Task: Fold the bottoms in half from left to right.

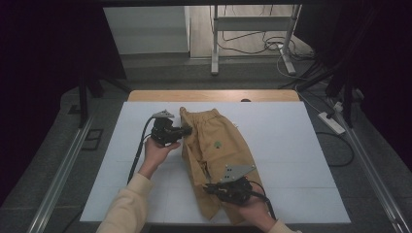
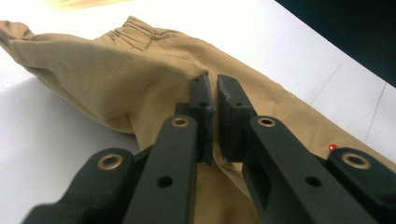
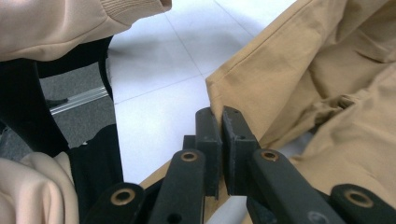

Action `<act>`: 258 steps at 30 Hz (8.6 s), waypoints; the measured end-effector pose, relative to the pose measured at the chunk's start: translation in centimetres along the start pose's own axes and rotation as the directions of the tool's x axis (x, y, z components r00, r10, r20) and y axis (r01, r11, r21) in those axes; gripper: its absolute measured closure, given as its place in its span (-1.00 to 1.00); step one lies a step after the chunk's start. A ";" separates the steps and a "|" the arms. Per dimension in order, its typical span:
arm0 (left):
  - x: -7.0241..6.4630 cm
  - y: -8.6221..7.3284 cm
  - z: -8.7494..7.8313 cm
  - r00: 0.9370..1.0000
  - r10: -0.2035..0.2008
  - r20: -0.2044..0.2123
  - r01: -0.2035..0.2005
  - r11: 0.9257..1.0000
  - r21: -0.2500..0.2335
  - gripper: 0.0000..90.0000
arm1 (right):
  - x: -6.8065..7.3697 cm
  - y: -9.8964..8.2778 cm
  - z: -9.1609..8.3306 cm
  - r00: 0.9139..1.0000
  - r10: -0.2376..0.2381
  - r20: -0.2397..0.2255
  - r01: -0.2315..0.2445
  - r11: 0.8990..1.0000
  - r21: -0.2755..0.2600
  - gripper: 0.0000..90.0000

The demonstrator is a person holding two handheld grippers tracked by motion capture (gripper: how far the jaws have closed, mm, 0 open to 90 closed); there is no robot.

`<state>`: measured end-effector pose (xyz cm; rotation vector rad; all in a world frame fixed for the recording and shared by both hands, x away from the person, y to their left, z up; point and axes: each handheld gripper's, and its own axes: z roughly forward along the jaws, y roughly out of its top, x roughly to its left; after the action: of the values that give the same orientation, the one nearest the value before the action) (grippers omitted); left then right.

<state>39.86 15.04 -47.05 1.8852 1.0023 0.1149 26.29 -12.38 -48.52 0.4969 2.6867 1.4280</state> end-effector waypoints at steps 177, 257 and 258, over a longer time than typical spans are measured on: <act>-4.2 -0.9 5.1 0.990 0.115 0.080 -0.123 0.986 0.109 -0.14 | -8.4 -6.7 -7.4 0.903 0.245 0.354 -0.278 0.960 0.045 -0.13; -3.7 -3.1 3.3 0.990 0.129 0.057 -0.135 0.985 0.106 -0.25 | -15.7 -4.0 -3.3 0.868 0.267 0.418 -0.353 0.925 0.141 0.92; -3.7 -3.1 3.3 0.990 0.129 0.056 -0.134 0.985 0.106 -0.26 | -15.7 -4.0 -3.3 0.868 0.264 0.421 -0.352 0.925 0.145 0.89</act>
<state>37.18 10.82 -50.09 2.0447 0.8653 0.0922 39.46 -21.92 -51.44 1.1475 2.5117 0.9453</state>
